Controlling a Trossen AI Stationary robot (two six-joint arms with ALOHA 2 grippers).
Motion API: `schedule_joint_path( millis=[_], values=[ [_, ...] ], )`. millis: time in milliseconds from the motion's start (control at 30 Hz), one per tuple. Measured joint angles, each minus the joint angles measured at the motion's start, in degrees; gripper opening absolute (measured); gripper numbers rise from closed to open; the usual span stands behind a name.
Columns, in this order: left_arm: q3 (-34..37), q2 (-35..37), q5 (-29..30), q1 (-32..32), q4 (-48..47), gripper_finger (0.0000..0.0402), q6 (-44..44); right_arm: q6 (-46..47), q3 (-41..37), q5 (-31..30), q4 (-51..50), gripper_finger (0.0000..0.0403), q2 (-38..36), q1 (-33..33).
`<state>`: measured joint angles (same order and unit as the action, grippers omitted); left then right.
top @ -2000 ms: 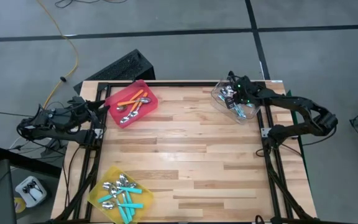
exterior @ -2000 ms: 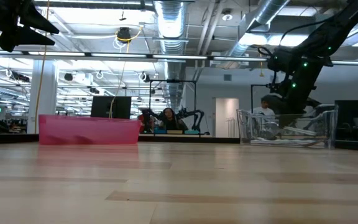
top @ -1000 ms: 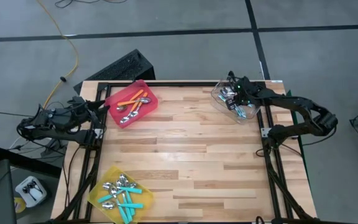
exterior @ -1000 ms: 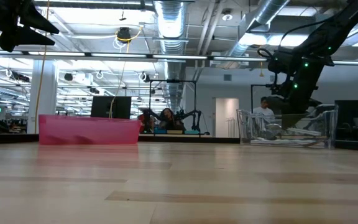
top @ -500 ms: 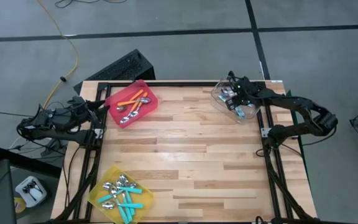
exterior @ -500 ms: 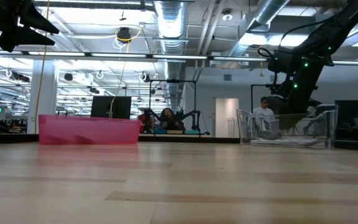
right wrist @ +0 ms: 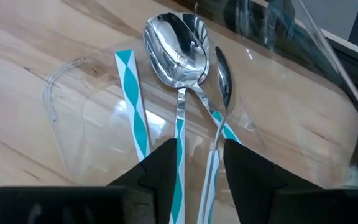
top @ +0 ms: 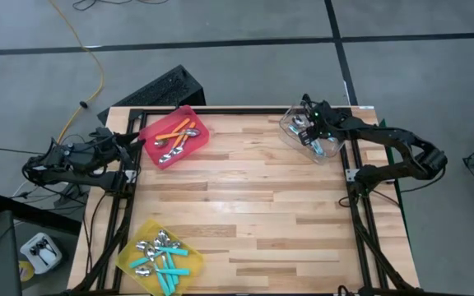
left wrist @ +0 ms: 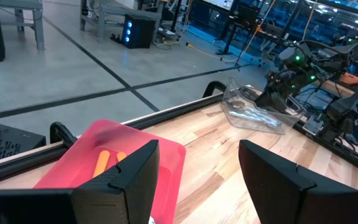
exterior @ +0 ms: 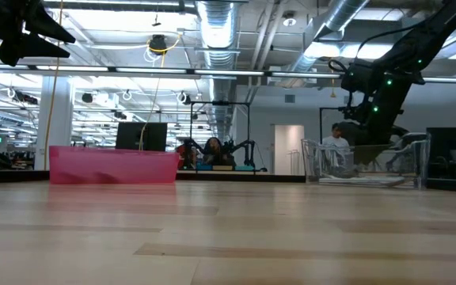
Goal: Sort silverware by color (type)
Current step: Return to Home Position
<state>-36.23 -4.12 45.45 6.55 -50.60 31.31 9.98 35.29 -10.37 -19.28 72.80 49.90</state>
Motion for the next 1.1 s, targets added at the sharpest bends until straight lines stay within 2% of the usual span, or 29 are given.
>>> schedule_joint_path(
  millis=[1100],
  values=[
    [0.01,0.01,0.02,0.01,0.00,0.0205,0.00,-0.03,0.00,0.09,1.48,0.0154,0.01,0.01]
  ],
)
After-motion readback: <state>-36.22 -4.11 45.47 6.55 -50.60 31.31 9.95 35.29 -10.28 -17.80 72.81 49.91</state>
